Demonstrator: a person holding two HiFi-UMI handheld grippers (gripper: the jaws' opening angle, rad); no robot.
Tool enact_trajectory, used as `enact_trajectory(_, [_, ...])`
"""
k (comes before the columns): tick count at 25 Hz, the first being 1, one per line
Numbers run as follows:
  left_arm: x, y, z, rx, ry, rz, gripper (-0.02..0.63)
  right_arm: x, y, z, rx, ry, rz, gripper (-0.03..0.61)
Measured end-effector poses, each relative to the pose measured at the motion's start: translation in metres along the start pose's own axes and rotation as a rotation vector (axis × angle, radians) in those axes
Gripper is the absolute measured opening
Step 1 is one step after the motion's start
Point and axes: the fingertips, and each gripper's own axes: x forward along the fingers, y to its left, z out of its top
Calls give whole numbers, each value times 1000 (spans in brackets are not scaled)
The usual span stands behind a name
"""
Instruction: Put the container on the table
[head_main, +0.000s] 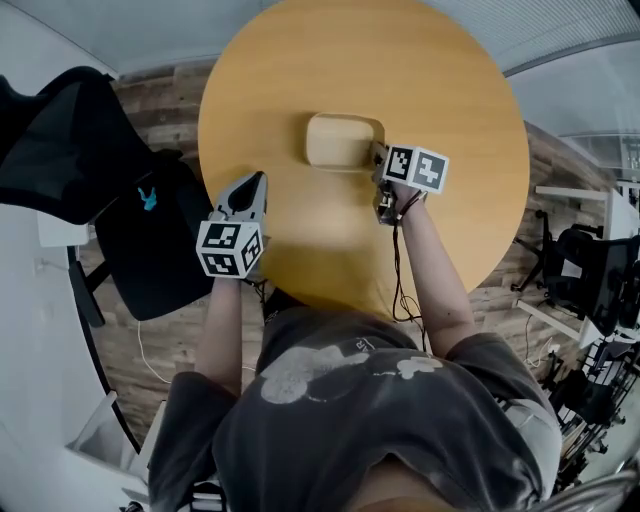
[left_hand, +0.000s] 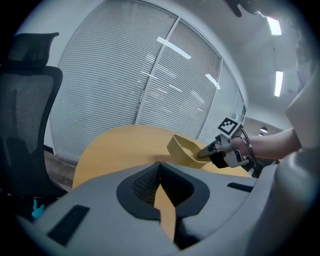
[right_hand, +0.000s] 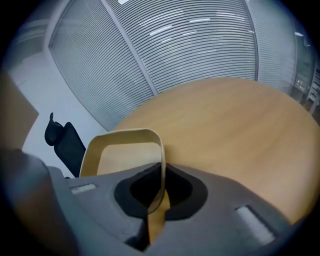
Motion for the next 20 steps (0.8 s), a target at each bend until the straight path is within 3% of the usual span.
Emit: enact_trajectory(20, [43,48,0,-1,50,-14,-5,85,21,37,-30,36,-138,5])
